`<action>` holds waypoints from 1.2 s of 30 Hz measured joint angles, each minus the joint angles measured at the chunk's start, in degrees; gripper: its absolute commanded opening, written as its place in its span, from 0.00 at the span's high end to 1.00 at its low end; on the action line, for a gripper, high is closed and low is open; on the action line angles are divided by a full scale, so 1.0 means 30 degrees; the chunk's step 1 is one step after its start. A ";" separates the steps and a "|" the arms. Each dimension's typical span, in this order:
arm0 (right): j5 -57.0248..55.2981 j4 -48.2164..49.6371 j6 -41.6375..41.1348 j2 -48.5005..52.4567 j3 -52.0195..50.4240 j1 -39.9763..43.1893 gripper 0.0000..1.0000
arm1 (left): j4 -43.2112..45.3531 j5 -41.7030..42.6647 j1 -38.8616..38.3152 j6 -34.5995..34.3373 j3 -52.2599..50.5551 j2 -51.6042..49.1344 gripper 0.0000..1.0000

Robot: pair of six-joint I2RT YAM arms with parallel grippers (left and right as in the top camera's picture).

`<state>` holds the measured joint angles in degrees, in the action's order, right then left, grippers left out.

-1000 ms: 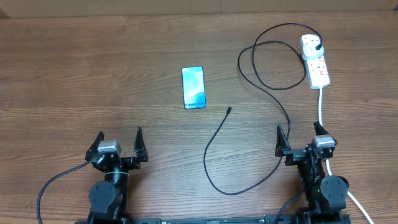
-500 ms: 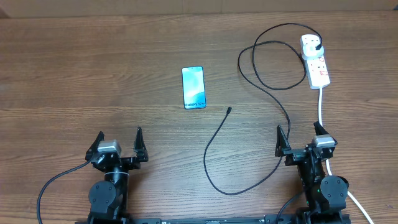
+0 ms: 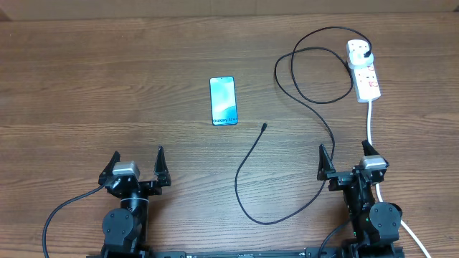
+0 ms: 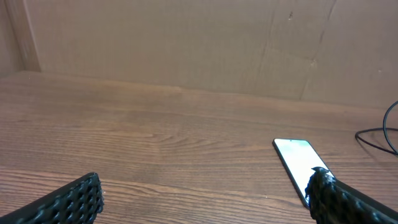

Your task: Plug charger to phone and switch on socket

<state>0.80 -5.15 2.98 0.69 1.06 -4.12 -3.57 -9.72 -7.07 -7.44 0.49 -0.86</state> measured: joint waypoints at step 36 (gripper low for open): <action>0.0000 -0.0007 0.0000 0.0000 0.0000 0.0000 0.00 | 0.0058 -0.0182 0.0000 0.1464 0.0000 0.0000 0.00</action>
<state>0.80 -5.17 2.98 0.69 1.06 -4.12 -3.40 -10.26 -7.07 -3.05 0.49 -0.86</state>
